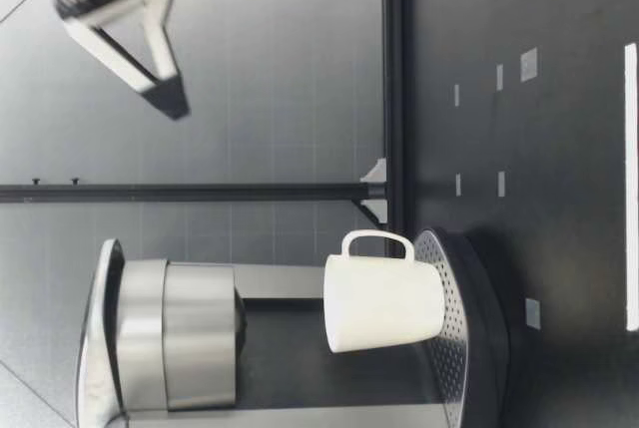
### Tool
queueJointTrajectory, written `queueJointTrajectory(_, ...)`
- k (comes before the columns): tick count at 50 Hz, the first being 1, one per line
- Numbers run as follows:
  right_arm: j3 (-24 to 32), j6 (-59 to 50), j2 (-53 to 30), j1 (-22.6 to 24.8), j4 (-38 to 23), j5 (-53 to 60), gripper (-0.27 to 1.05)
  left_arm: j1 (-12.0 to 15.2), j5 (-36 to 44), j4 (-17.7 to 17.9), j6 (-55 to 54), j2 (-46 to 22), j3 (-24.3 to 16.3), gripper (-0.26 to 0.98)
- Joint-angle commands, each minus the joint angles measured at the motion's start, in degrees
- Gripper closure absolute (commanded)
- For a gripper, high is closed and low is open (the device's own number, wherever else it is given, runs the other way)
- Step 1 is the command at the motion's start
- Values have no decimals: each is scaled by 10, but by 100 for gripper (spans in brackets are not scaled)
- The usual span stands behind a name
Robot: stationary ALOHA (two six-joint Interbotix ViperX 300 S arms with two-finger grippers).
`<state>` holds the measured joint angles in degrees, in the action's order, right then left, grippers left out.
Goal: Place the coffee capsule inside the capsule container, then place the cup onto the center of the cup tray.
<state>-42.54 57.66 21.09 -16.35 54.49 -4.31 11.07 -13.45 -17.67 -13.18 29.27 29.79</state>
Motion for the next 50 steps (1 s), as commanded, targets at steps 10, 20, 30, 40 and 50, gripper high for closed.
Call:
queueJointTrajectory(10,-16,-5,48,62,26,44,47,-20,150,0,-4,54,95,66)
queueJointTrajectory(20,-37,-17,72,102,35,95,48,-22,235,0,-5,83,162,65)
queueJointTrajectory(30,-57,-39,89,141,33,152,49,-22,273,0,-10,95,198,66)
queueJointTrajectory(40,-66,-45,101,171,33,187,58,-22,297,1,-11,94,224,65)
queueJointTrajectory(50,-66,-47,105,188,33,197,65,-22,317,1,-24,93,244,66)
